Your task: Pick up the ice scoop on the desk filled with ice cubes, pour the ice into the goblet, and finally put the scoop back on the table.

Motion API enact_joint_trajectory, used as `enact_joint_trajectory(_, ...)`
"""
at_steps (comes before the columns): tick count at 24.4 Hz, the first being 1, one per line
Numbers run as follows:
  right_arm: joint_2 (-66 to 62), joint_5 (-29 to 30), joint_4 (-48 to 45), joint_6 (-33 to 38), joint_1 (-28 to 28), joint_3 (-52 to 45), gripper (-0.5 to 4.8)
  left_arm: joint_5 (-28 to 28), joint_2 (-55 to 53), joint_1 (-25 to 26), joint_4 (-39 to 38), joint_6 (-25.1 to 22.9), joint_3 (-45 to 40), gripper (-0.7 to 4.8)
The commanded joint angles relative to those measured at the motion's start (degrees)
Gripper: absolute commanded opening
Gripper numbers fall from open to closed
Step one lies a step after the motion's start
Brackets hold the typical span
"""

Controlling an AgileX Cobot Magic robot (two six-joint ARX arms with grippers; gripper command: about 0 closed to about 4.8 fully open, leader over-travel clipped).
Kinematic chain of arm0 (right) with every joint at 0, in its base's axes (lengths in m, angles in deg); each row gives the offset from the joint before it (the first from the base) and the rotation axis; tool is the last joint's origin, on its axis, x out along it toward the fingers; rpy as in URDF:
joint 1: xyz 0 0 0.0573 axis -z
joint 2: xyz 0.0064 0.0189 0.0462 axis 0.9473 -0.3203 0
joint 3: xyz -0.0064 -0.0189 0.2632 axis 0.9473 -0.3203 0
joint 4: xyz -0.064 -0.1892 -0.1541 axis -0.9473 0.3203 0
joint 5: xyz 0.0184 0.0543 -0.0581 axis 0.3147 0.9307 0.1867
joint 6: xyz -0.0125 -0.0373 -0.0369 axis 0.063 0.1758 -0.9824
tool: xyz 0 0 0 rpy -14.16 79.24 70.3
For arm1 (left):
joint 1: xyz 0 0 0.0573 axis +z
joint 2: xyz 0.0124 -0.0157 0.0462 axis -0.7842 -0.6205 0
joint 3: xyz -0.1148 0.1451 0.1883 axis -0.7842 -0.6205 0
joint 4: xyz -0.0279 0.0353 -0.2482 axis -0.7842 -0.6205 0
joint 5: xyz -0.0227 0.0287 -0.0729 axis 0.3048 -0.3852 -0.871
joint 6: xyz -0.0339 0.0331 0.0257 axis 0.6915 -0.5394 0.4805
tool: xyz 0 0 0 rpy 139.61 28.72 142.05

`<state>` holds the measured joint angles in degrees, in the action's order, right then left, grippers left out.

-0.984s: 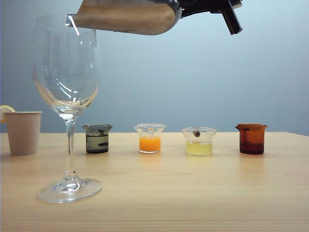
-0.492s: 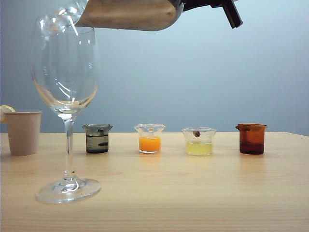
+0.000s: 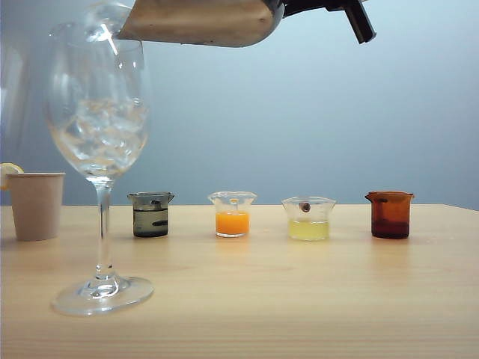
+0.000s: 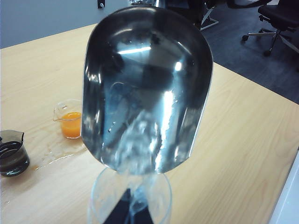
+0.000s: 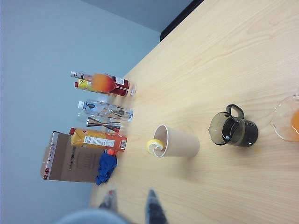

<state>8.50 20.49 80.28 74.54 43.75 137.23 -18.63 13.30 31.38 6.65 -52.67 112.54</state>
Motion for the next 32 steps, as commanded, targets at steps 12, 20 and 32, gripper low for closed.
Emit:
enact_joint_trajectory(12,0.4,0.2,-1.9,-0.3,0.0,0.5,-0.05,0.0,0.1,0.1,-1.1,-0.2,0.3,-0.05)
enact_joint_trajectory(20,0.8,0.2,-2.5,-0.3,0.1,0.5,-0.05,0.0,0.1,0.1,-1.1,-0.2,0.3,-0.05)
enact_joint_trajectory(32,6.4,1.5,5.3,-3.6,8.2,0.5,-0.05,0.0,0.1,0.1,-0.9,-0.1,0.3,-0.05)
